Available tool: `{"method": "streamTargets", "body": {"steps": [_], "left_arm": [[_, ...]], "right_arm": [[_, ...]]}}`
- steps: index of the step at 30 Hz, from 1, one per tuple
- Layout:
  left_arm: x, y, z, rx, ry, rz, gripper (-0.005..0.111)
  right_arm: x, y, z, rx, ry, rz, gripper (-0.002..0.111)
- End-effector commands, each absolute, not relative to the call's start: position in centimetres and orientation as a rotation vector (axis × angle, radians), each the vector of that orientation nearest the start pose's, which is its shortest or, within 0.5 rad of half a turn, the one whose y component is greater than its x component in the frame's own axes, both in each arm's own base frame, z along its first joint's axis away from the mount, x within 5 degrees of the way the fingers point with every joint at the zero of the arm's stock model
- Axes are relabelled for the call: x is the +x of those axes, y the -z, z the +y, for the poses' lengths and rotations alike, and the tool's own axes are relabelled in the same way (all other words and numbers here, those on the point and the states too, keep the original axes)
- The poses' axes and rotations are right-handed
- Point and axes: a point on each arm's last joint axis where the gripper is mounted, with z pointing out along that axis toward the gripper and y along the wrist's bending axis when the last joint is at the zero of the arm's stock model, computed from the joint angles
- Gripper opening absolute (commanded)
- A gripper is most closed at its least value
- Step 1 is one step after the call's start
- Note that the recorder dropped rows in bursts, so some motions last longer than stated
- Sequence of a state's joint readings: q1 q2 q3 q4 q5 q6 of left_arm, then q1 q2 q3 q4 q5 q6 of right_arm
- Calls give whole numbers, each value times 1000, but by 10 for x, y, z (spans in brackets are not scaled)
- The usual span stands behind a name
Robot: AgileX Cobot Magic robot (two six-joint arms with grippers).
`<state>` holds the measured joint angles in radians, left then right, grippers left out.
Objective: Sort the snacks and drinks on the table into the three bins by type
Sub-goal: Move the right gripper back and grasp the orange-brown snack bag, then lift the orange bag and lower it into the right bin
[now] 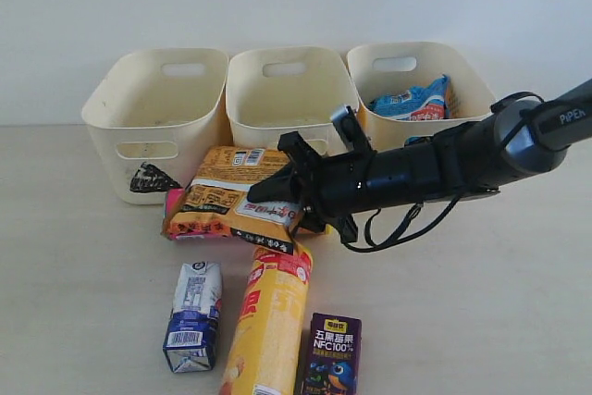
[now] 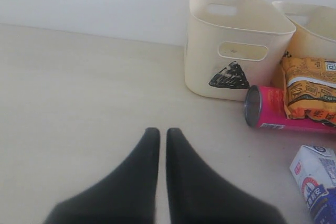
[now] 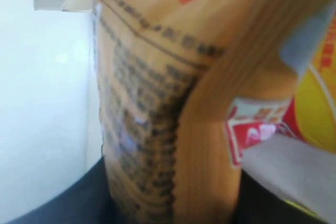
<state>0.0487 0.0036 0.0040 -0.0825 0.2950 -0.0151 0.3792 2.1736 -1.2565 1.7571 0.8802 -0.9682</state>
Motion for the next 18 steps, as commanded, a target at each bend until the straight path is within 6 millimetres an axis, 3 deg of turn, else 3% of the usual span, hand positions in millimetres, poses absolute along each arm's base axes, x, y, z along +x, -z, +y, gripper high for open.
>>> {"method": "streamTargets", "body": {"steps": [1,8,18], "left_arm": [[55,-187,1,-121,60,1764,4],[55,-187,1,-121,60,1764,4],[55,-187,1,-119,62,1764,4]], "right_arm": [[367,-144,223,-61,-1624,2372,0],[361,-183,223,-178,-1653,2268,0],[333,-246,213,-578,-1486,2206,0]]}}
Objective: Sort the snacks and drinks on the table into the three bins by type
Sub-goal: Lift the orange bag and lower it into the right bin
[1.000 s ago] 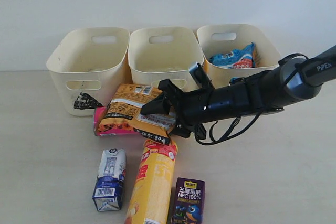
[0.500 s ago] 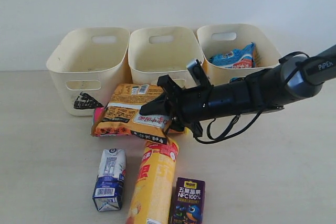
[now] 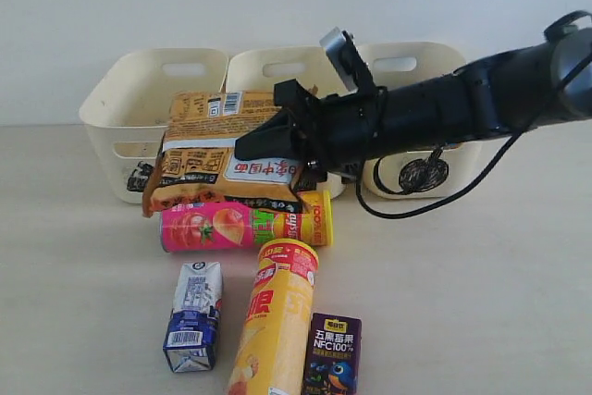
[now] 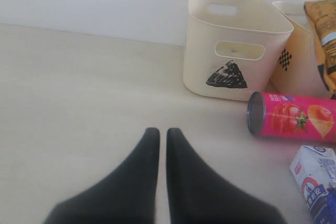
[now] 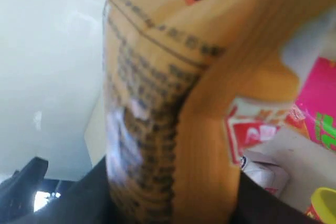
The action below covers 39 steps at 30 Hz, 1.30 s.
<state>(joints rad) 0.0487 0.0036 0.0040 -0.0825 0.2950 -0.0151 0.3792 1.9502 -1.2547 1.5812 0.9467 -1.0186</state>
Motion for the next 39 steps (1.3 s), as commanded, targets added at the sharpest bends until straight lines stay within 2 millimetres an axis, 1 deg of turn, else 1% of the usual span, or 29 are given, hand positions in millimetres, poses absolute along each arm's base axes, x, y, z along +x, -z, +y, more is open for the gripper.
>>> {"method": "streamTargets", "body": {"steps": [1,5,7,10,13,18,22,24,27,30,35,39], "left_arm": [[55,-187,1,-119,62,1764,4],[55,-187,1,-119,62,1764,4],[55,-187,1,-119,62,1764,4],[55,-187,1,-119,62,1764,4],[55,-187,1,-119,62,1764,4],[55,-187,1,-119,62,1764,4],[55,-187,1,-119,62,1764,4],[55,-187,1,-119,62,1764,4],[55,-187,1,-119,62,1764,4],[55,-187,1,-119,62,1764,4],[55,-187,1,-119,62,1764,4],[55,-187,1,-119,62,1764,4]], "right_arm": [[329,-252,212,-614,-1463,2195,0],[318,-275,205,-734,-1342,2161,0],[311,-290,199,-785,-1247,2131,0],[307,-309,187,-804,-1099,2087,0],[308,-328,168,-757,-936,2048,0],[313,-359,127,-611,-646,1950,0],[321,-372,99,-524,-422,1881,0],[327,-374,88,-479,-328,1855,0],[338,-373,75,-403,-236,1830,0],[349,-367,67,-338,-174,1817,0],[371,-347,60,-255,-85,1819,0],[389,-321,58,-222,-36,1857,0]]}}
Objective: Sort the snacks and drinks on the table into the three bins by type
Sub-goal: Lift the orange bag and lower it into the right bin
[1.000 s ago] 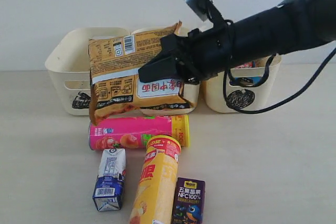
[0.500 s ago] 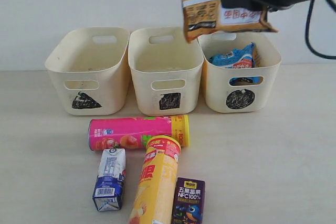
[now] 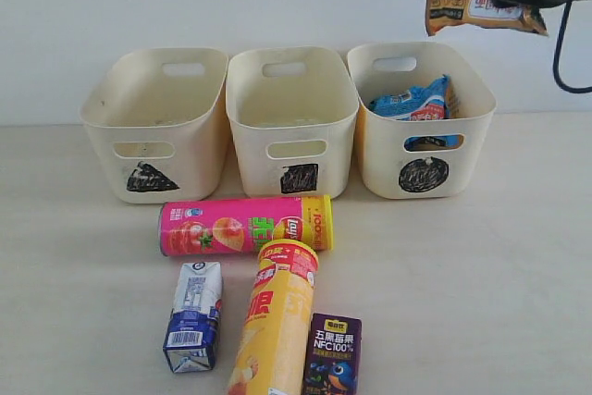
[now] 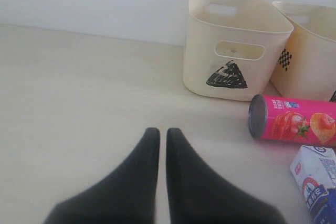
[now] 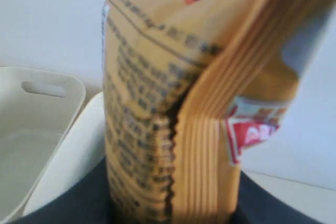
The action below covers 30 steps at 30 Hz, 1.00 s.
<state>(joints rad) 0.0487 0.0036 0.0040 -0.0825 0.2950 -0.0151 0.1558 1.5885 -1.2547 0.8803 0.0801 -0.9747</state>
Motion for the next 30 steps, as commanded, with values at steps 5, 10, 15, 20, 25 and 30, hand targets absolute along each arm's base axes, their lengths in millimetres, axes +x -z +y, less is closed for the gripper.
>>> {"method": "streamTargets", "body": {"steps": [5,10,15,20,25,30], "left_arm": [[55,-187,1,-119,62,1764,4],[55,-187,1,-119,62,1764,4],[55,-187,1,-119,62,1764,4],[55,-187,1,-119,62,1764,4],[55,-187,1,-119,62,1764,4],[55,-187,1,-119,62,1764,4]], "right_arm": [[418,-297,64,-228,-53,1908,0],[450,-287,74,-195,-154,1935,0],[475,-273,80,-152,-218,1955,0],[488,-261,84,-162,-250,1978,0],[492,-249,85,-166,-254,2003,0],[492,-238,88,-193,-281,2045,14]]}}
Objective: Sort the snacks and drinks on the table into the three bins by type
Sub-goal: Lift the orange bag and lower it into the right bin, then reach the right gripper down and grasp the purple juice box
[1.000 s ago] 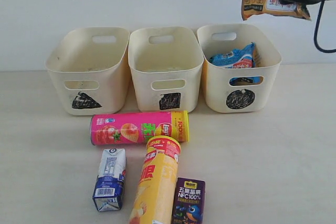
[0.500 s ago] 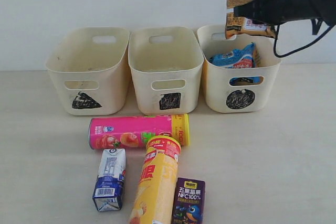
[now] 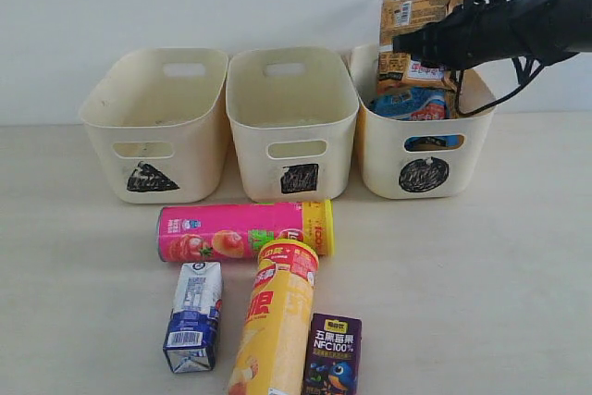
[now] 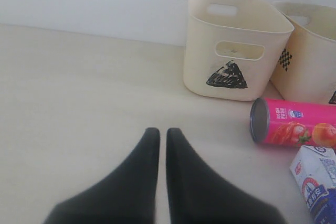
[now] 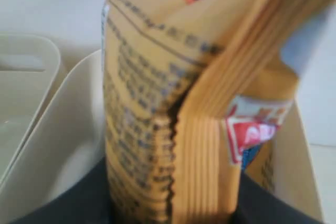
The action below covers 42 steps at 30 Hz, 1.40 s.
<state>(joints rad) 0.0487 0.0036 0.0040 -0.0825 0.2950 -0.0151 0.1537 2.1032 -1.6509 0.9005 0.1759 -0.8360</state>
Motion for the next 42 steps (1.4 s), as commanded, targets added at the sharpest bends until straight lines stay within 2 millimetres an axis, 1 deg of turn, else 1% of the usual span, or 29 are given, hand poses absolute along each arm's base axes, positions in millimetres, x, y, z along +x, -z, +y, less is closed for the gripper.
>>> {"method": "streamTargets", "body": {"steps": [1,3,4,5,7,9,10,11,12,13,14,15,16,18,21,25,27,29,31,35,38,41,42], "left_arm": [[55,-187,1,-119,62,1764,4],[55,-187,1,-119,62,1764,4],[55,-187,1,-119,62,1764,4],[55,-187,1,-119,62,1764,4],[55,-187,1,-119,62,1764,4],[55,-187,1,-119,62,1764,4],[55,-187,1,-119,62,1764,4],[55,-187,1,-119,62,1764,4],[55,-187,1,-119,62,1764,4],[55,-187,1,-119,62,1764,4],[55,-187,1,-119,62,1764,4],[55,-187,1,-119,62,1764,4],[55,-187,1,-119,62,1764,4],[55,-187,1,-119,62,1764,4],[55,-187,1,-119,62,1764,4],[55,-187,1,-119,62,1764,4],[55,-187,1,-119,62,1764,4],[55,-187,1,-119,62,1764,4],[55,-187,1,-119,62,1764,4],[55,-187,1,-119,62,1764,4],[55,-187,1,-119,62,1764,4],[55,-187,1,-119,62,1764,4],[55,-187,1,-119,62,1764,4]], "right_arm": [[492,-237,89,-198,-287,2050,31],[492,-239,88,-196,-285,2044,57],[492,-239,88,-194,-283,2042,63],[492,-241,88,-194,-283,2037,65],[490,-248,88,-196,-281,2023,65],[487,-265,86,-204,-263,1983,64],[484,-274,86,-212,-256,1963,62],[480,-285,86,-243,-242,1946,53],[477,-291,86,-263,-239,1939,46],[472,-300,86,-304,-229,1931,32],[468,-308,86,-339,-213,1920,21],[460,-317,87,-412,-198,1923,6],[454,-324,88,-461,-188,1926,0],[440,-338,89,-564,-177,1947,0],[426,-347,90,-633,-205,1994,0],[406,-353,92,-643,-313,2116,0],[396,-354,94,-631,-390,2196,0],[387,-349,96,-658,-465,2292,0],[372,-339,99,-739,-566,2442,0],[359,-327,105,-795,-650,2562,0],[350,-314,121,-856,-676,2596,0],[337,-295,140,-949,-682,2651,0],[330,-288,148,-1010,-656,2670,2]]}}
